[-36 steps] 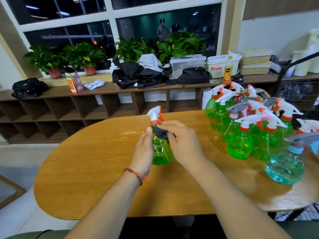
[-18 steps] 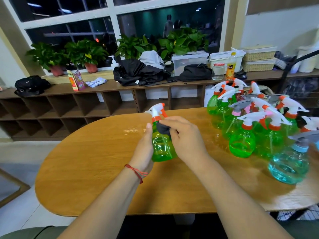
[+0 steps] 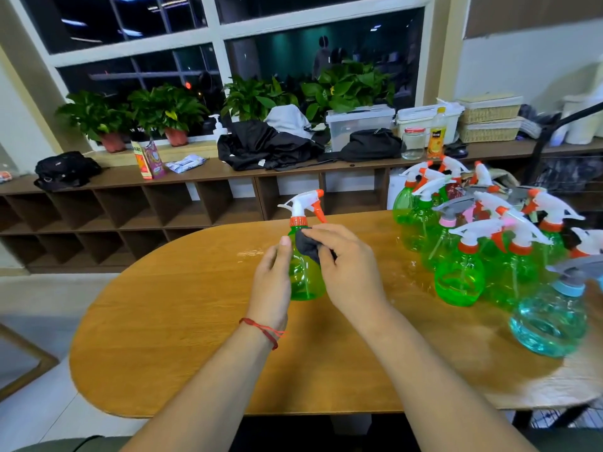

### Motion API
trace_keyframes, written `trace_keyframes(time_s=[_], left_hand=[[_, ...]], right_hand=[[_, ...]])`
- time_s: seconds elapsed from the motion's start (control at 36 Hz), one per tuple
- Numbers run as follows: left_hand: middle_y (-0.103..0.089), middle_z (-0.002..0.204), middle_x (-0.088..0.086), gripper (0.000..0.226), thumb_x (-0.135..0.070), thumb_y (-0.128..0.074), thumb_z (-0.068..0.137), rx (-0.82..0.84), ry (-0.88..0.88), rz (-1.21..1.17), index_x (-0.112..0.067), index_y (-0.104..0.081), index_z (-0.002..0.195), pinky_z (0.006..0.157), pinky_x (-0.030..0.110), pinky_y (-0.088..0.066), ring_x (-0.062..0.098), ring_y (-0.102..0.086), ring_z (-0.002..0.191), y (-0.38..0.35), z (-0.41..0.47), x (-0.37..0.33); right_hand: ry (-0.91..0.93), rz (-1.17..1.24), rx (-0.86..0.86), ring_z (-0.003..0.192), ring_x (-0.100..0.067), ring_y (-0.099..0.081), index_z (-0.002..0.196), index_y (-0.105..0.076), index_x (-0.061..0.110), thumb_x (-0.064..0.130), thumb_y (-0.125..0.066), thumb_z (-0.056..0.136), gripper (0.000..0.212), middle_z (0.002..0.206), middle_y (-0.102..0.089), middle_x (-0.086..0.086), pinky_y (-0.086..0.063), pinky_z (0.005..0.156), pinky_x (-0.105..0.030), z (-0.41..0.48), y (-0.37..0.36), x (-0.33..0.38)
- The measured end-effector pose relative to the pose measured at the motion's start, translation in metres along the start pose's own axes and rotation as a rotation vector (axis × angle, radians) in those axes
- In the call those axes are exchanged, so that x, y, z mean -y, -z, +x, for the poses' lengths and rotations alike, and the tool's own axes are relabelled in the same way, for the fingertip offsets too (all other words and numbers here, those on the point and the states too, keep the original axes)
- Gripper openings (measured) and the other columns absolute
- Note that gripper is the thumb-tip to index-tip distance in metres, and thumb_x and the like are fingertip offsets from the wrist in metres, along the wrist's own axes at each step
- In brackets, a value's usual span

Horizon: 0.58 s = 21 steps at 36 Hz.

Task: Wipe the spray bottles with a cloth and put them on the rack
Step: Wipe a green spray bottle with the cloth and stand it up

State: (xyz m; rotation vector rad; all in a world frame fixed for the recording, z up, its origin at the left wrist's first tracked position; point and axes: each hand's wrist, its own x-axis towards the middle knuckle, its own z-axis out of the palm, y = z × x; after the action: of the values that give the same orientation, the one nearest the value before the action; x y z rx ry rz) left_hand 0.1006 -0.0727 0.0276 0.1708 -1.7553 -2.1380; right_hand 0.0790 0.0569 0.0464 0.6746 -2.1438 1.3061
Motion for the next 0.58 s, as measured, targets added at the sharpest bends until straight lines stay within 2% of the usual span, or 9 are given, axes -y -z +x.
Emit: trace_keyframes(time_s=[0.06,0.08,0.14,0.17,0.25,0.39,0.47,0.53,0.58], left_hand=[[-0.08,0.112,0.0,0.039,-0.052,-0.053,0.109,-0.057,0.0,-0.013,-0.022,-0.074,0.121,0.084,0.023,-0.059,0.009,-0.076,0.104,0.003,0.002,-0.002],[-0.079,0.115,0.0,0.044,-0.059,-0.055,0.105,-0.09,0.009,-0.034,-0.024,-0.074,0.123,0.09,0.028,-0.06,0.011,-0.075,0.108,0.004,0.004,-0.003],[-0.076,0.124,0.006,0.053,-0.074,-0.058,0.095,-0.105,0.038,-0.07,-0.034,-0.072,0.125,0.105,0.052,-0.056,0.027,-0.071,0.121,0.01,0.01,-0.002],[-0.076,0.122,0.006,0.045,-0.071,-0.055,0.097,-0.115,0.037,-0.07,-0.038,-0.072,0.122,0.102,0.056,-0.057,0.031,-0.072,0.118,0.012,0.012,-0.002],[-0.076,0.104,0.007,0.033,-0.048,-0.041,0.113,-0.097,-0.002,-0.063,-0.038,-0.072,0.12,0.078,0.044,-0.058,0.028,-0.073,0.096,0.015,0.013,-0.001],[-0.077,0.119,0.01,0.037,-0.044,-0.038,0.115,-0.011,-0.022,-0.047,-0.035,-0.069,0.133,0.089,0.05,-0.061,0.032,-0.075,0.109,0.009,0.005,0.0],[-0.076,0.127,0.0,0.038,-0.043,-0.037,0.116,0.02,-0.059,0.023,-0.035,-0.069,0.134,0.103,0.05,-0.057,0.021,-0.072,0.119,0.002,-0.003,-0.003],[-0.073,0.132,-0.012,0.037,-0.05,-0.042,0.113,0.059,-0.096,0.071,-0.038,-0.067,0.137,0.107,0.04,-0.053,0.008,-0.067,0.125,-0.002,-0.008,-0.005],[-0.068,0.135,-0.02,0.046,-0.061,-0.057,0.102,0.114,-0.14,0.117,-0.038,-0.063,0.142,0.104,0.027,-0.049,-0.004,-0.061,0.127,-0.005,-0.013,-0.006]], right_hand=[[0.012,-0.01,-0.007,0.117,-0.008,-0.064,0.123,-0.079,0.021,-0.004,-0.058,0.098,0.041,0.13,-0.068,0.01,-0.052,0.104,-0.022,-0.011,-0.003,0.0],[0.021,-0.005,-0.014,0.116,-0.008,-0.064,0.122,-0.079,0.021,-0.005,-0.057,0.097,0.043,0.13,-0.068,0.01,-0.051,0.104,-0.022,-0.017,-0.004,0.0],[0.043,0.002,-0.013,0.116,-0.01,-0.064,0.12,-0.08,0.02,-0.005,-0.056,0.093,0.044,0.129,-0.068,0.008,-0.05,0.105,-0.022,-0.033,-0.008,0.0],[0.054,0.004,-0.004,0.117,-0.011,-0.064,0.121,-0.08,0.02,-0.004,-0.056,0.092,0.045,0.129,-0.067,0.008,-0.05,0.105,-0.022,-0.04,-0.01,0.0],[0.06,0.015,0.012,0.12,-0.012,-0.063,0.121,-0.08,0.02,-0.003,-0.055,0.092,0.045,0.129,-0.065,0.008,-0.05,0.105,-0.022,-0.051,-0.01,0.0],[0.006,0.017,-0.029,0.112,-0.001,-0.06,0.121,-0.08,0.02,-0.005,-0.059,0.095,0.041,0.125,-0.068,0.008,-0.044,0.101,-0.008,-0.031,-0.002,-0.001],[-0.023,0.033,-0.043,0.113,-0.005,-0.064,0.124,-0.079,0.021,-0.003,-0.059,0.098,0.04,0.124,-0.07,0.009,-0.049,0.101,-0.014,-0.01,0.003,-0.003],[-0.043,0.027,-0.054,0.115,-0.005,-0.064,0.126,-0.078,0.021,-0.002,-0.057,0.101,0.04,0.126,-0.07,0.009,-0.051,0.103,-0.017,0.0,0.005,-0.004],[-0.061,0.015,-0.051,0.116,-0.004,-0.064,0.129,-0.077,0.023,0.0,-0.056,0.102,0.04,0.127,-0.07,0.009,-0.052,0.103,-0.02,0.003,0.005,-0.003]])
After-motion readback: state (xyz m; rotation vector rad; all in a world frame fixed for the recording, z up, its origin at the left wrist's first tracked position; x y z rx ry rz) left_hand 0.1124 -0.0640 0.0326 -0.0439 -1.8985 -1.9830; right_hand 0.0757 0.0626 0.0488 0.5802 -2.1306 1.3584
